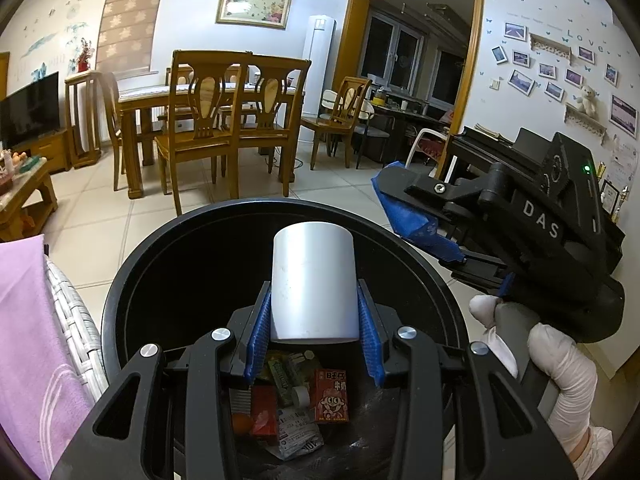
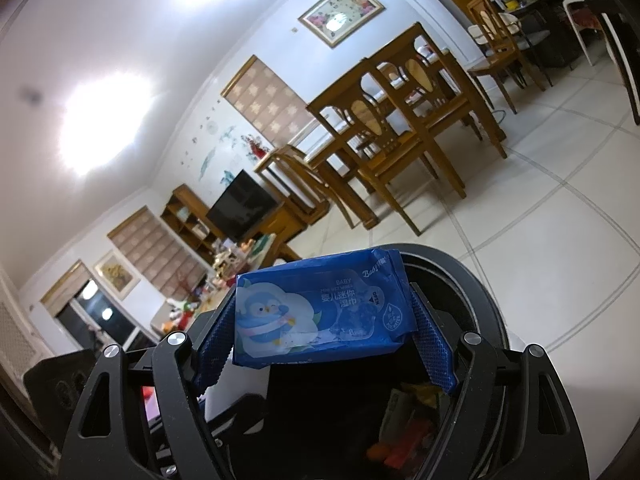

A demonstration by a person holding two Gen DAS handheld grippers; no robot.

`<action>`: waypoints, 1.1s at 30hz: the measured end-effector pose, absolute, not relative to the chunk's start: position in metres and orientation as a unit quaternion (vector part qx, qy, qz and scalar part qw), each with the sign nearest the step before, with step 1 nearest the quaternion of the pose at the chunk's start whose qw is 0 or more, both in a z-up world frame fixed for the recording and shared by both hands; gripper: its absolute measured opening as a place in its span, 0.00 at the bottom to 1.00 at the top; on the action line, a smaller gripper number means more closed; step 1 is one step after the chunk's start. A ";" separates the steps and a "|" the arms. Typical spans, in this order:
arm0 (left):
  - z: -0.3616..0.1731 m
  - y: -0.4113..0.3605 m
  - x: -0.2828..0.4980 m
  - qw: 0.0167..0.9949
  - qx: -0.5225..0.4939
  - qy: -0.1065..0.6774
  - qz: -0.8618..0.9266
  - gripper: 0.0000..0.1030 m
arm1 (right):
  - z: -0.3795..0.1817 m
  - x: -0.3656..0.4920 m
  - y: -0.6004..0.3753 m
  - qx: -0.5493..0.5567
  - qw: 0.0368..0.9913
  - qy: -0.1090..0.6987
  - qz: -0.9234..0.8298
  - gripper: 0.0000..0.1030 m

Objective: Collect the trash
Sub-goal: 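Open the left tool to drop the roller while the right tool drops the packet, then move both open tools back over the table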

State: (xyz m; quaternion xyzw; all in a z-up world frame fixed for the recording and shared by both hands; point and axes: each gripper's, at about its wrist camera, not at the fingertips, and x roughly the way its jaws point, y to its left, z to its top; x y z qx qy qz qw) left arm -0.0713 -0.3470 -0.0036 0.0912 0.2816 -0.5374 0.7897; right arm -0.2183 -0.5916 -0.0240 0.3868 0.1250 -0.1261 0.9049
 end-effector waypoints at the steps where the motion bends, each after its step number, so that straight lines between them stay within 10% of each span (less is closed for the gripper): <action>1: -0.004 -0.347 -0.071 0.790 0.092 0.281 -0.537 0.39 | -0.024 -0.217 -0.591 0.387 0.905 0.125 -0.126 0.76; 16: -0.004 -0.349 -0.073 0.795 0.094 0.281 -0.529 0.40 | -0.028 -0.210 -0.589 0.393 0.902 0.134 -0.114 0.83; 22: -0.002 -0.349 -0.074 0.803 0.096 0.274 -0.520 0.67 | -0.029 -0.211 -0.589 0.398 0.901 0.130 -0.115 0.92; 33: -0.002 -0.350 -0.072 0.811 0.098 0.276 -0.506 0.86 | -0.035 -0.218 -0.602 0.429 0.885 0.130 -0.126 0.95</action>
